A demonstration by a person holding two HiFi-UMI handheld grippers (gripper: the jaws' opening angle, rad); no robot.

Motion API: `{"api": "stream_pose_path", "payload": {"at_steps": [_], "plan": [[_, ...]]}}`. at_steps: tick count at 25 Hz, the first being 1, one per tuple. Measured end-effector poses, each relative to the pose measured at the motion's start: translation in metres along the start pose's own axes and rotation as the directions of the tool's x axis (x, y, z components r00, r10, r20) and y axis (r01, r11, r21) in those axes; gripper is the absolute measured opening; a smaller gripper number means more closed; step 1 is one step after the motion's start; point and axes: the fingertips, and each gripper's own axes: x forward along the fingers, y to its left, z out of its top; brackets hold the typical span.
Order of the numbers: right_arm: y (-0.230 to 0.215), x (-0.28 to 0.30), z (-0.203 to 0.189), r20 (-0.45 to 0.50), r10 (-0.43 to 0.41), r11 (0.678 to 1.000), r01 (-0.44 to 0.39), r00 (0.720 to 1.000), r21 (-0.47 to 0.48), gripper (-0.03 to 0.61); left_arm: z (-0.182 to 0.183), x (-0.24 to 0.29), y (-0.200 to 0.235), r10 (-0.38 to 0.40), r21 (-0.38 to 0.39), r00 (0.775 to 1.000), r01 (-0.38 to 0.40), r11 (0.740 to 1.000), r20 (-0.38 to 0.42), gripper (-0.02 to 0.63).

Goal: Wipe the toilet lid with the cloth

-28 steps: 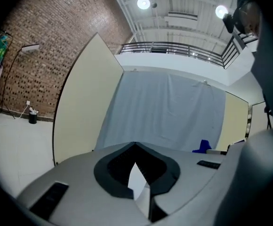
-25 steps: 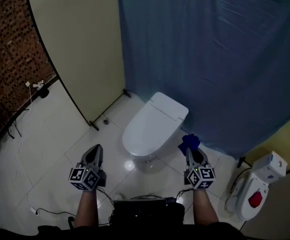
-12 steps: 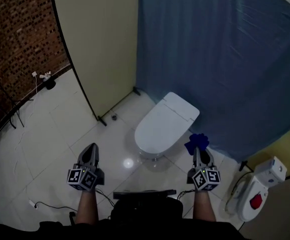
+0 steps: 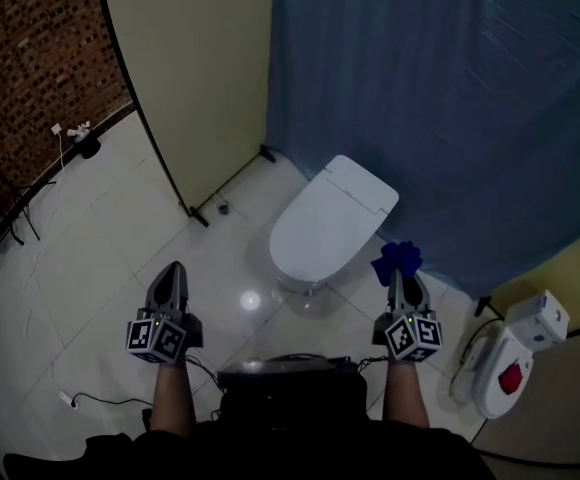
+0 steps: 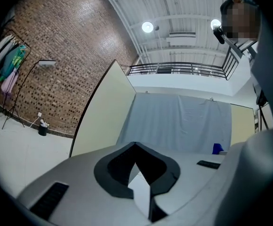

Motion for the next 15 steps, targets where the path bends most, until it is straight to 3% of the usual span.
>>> {"api": "stream_pose_path", "payload": {"at_steps": [4,9,15], "plan": [[0.002,0.003,0.007,0.02,-0.005,1.0,0.005,1.0,0.013,0.057,0.002,0.009,-0.004,-0.02,0.013,0.999,0.02,1.0,0.024,-0.008],[0.015,0.004,0.017,0.032,0.036,0.998,-0.034,0.999,-0.062,0.057,0.005,0.013,-0.027,-0.064,0.022,0.997,0.063,0.998,0.041,-0.008],[0.025,0.011,0.016,0.029,0.066,0.996,-0.064,0.997,-0.059,0.057,0.005,0.011,-0.032,-0.065,0.062,0.998,0.063,0.996,0.022,-0.008]]}}
